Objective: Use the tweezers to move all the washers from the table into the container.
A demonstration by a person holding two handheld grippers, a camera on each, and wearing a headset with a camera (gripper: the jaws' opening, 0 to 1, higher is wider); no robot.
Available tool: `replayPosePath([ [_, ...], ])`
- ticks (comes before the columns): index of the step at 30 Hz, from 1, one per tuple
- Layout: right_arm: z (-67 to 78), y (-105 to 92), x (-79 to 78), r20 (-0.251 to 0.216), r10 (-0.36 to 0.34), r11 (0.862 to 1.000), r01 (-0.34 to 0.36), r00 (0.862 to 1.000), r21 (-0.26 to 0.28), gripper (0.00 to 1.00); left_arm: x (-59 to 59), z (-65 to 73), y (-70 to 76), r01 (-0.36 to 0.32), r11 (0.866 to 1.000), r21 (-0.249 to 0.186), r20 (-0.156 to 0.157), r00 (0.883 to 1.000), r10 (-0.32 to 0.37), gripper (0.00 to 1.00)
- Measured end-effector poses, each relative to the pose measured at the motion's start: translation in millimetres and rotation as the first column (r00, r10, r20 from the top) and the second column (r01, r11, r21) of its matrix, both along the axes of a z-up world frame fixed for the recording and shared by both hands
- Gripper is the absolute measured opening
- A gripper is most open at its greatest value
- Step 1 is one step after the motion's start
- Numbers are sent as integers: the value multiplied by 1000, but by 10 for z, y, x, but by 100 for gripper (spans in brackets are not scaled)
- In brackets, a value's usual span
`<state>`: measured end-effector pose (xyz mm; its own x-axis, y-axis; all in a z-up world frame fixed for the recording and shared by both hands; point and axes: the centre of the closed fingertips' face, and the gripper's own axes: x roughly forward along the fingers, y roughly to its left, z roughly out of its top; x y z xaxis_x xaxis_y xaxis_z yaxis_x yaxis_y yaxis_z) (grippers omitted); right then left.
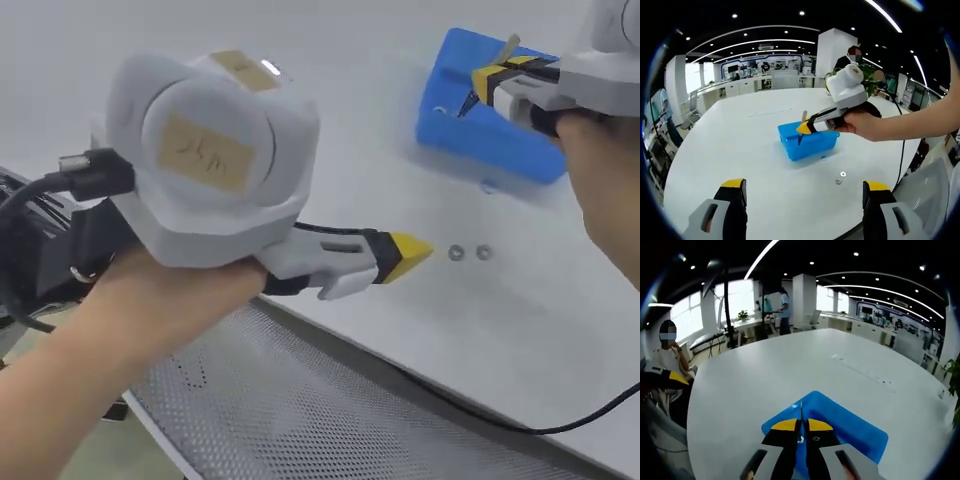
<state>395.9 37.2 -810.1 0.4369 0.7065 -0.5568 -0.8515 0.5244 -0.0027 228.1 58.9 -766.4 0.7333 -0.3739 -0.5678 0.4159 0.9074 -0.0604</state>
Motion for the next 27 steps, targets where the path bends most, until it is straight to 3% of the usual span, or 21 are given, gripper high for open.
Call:
replayPosePath([
  [9,-65,-20,30,7,-9,1000,9,1000,-21,1,26,-12,34,0,1000,0,-3,1000,0,99],
  [17,-52,-23,35,16,-25,1000,25,1000,-8,2,-11,-42,34,-1,1000,-2,-14,1000,1,99],
  [24,-34,-62,17,-68,-68,997,70,995,37,3,-34,-24,-12,3,1000,-4,-12,1000,-3,99],
  [27,40,-103,31,-70,-88,994,92,994,63,3,-49,-22,-22,5,1000,-1,-9,1000,-5,99],
])
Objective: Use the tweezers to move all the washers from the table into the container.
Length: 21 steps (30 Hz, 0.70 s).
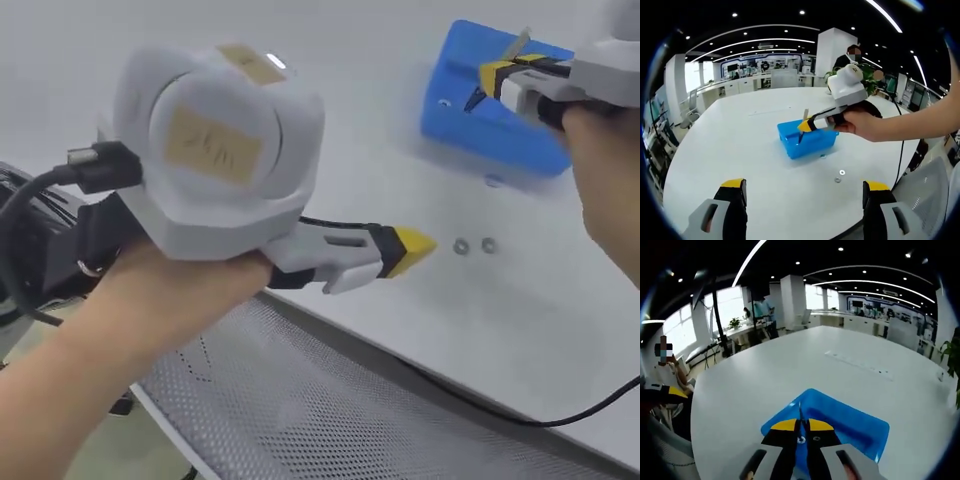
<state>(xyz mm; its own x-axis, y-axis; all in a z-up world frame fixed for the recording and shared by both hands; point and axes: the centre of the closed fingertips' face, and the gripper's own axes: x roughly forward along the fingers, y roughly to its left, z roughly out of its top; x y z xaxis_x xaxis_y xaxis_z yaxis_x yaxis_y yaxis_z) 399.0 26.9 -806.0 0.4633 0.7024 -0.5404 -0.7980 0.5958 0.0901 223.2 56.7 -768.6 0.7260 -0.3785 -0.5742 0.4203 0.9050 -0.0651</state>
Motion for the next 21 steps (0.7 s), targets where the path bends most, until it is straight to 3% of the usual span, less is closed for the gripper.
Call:
replayPosePath([
  [5,157,-58,-25,-3,-19,999,19,1000,45,3,-51,8,-29,3,1000,-4,0,1000,-3,99],
  [11,339,-126,-142,24,-15,998,14,1000,69,3,-92,19,-63,13,1000,-3,5,1000,-13,99],
  [16,505,-193,-331,37,-6,995,3,999,98,3,-136,43,-68,15,1000,0,12,1000,-15,99],
  [21,558,-282,-569,16,-3,992,1,1000,124,3,-204,70,-78,14,1000,2,16,1000,-14,99],
])
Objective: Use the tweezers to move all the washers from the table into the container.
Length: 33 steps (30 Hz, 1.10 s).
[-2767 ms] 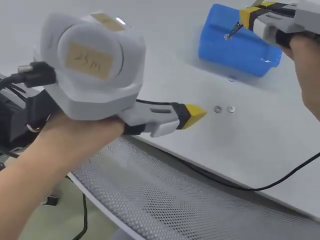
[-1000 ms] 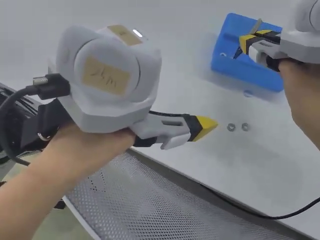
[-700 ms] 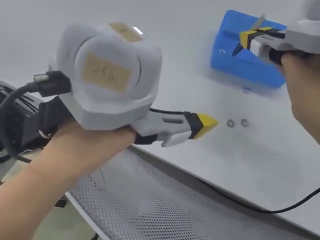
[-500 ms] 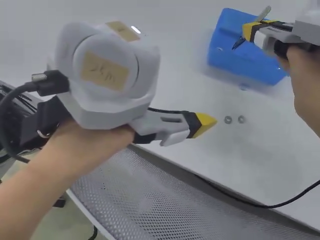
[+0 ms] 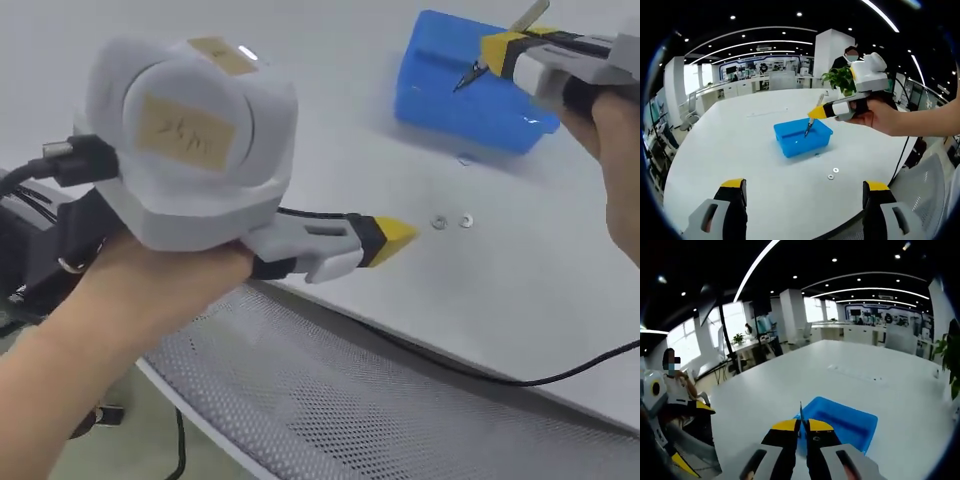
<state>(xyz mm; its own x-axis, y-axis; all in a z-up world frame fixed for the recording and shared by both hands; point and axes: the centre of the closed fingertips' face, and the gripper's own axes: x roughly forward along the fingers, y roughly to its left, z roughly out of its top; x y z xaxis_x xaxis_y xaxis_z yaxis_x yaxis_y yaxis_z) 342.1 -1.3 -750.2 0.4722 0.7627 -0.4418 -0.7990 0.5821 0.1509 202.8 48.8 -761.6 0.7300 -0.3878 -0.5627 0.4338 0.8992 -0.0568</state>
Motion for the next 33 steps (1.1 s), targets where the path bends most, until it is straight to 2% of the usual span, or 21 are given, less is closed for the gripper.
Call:
replayPosePath([
  [3,-43,-54,-120,2,0,1000,0,1000,-6,3,-44,5,-14,5,1000,0,2,1000,-5,99],
  [5,-117,-111,-217,-9,3,999,-3,1000,-38,2,-78,16,-31,10,1000,-2,3,1000,-10,99],
  [8,-198,-173,-357,-26,1,999,-2,1000,-49,2,-120,32,-60,25,1000,1,10,1000,-25,99],
  [12,-327,-240,-479,-35,-9,997,6,999,-81,2,-153,64,-82,27,1000,1,17,999,-27,99],
  [17,-501,-273,-614,-73,-4,995,-4,997,-104,2,-228,94,-111,22,1000,-4,22,1000,-22,99],
  [20,-548,-273,-713,-85,6,993,-16,996,-115,2,-262,96,-114,22,1000,-2,23,999,-22,99],
  [25,-591,-270,-791,-98,12,992,-24,995,-128,3,-302,101,-107,15,1000,-5,22,1000,-15,99],
  [33,-631,-270,-814,-95,18,988,-32,995,-149,3,-335,105,-96,7,1000,-8,26,1000,-7,99],
])
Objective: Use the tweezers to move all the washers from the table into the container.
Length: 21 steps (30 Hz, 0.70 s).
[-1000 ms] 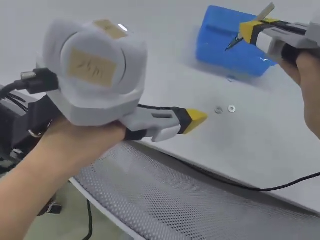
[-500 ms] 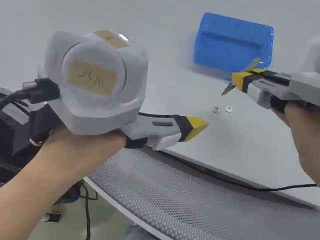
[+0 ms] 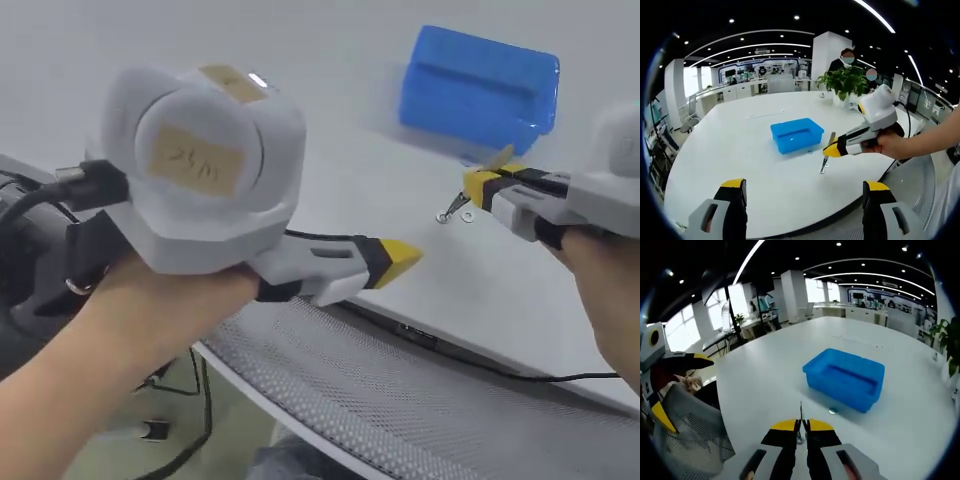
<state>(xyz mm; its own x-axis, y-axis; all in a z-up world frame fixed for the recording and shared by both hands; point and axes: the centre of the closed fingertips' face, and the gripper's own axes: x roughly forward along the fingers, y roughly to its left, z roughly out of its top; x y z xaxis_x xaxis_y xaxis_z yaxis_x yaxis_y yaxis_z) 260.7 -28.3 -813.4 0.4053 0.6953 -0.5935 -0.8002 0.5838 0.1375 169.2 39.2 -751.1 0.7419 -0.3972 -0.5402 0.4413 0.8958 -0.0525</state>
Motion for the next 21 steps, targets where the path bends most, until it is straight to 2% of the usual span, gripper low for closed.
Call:
replayPosePath([
  [5,2,19,-11,11,8,1000,-8,1000,-8,3,3,-4,19,-4,1000,3,2,1000,4,99],
  [13,-11,8,-33,73,48,998,-45,996,-50,2,-9,-22,43,-5,1000,8,0,1000,5,99],
  [21,-29,18,-2,52,47,997,-44,998,-58,1,-11,-23,12,7,1000,12,0,1000,-7,99],
])
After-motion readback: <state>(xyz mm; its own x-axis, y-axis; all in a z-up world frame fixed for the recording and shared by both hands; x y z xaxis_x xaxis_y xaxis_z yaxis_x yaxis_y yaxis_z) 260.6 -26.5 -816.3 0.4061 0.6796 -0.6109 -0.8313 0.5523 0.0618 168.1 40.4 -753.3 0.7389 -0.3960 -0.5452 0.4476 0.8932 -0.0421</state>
